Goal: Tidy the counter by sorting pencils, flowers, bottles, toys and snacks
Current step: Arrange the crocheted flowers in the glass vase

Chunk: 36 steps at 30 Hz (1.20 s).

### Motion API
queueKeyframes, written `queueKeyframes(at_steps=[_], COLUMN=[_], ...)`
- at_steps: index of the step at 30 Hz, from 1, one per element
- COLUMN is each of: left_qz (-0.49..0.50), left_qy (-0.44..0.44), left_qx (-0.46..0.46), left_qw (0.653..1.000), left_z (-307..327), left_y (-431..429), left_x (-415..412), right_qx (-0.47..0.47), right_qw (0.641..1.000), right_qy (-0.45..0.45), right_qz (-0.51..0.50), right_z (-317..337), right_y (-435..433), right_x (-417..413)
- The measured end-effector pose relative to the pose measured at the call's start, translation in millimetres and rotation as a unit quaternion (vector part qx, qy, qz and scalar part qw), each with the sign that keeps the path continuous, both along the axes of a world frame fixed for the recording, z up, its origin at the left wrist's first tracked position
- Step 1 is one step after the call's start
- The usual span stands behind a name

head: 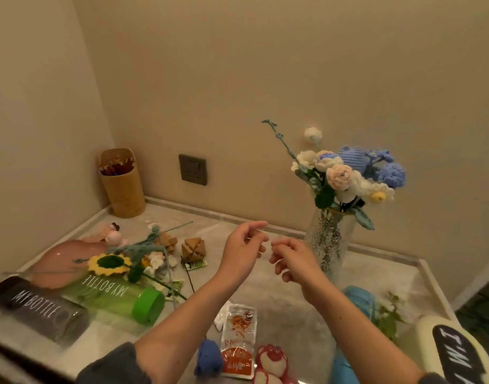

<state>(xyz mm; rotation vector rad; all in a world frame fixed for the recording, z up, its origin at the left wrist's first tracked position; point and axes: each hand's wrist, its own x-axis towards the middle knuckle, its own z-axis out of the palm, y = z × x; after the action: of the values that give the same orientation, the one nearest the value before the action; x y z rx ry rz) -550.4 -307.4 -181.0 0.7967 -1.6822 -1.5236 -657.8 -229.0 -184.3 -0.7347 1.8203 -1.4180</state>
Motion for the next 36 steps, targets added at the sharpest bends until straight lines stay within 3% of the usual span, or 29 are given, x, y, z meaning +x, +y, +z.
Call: queueKeyframes(at_steps=[8,14,23,28,32,36], left_qz=[0.118,0.156,0.158,0.143,0.120,0.128], left_qy=[-0.009,-0.070,-0.069,-0.076,-0.071,-0.055], left_qx=[0.036,0.091,0.151,0.171,0.183,0.140], left_qw=[0.992,0.981,0.973,0.972,0.973,0.980], left_z=[-18,-43,-64,-68,-65,-52], left_y=[-58,-98,-122,-126,-132,-144], left_x=[98,153,187,190,191,190], right_qx=[0.057,0.148,0.223,0.198,0.098,0.037], right_qw=[0.986,0.932,0.912,0.921,0.953,0.949], right_qy=[0.047,0.174,0.179,0.193,0.113,0.099], right_qz=[0.149,0.282,0.294,0.274,0.263,0.295], right_z=[8,-11,-57,-66,-52,-28], right_y=[-77,-123,-160,-169,-175,-187], right_x=[68,108,138,141,147,162])
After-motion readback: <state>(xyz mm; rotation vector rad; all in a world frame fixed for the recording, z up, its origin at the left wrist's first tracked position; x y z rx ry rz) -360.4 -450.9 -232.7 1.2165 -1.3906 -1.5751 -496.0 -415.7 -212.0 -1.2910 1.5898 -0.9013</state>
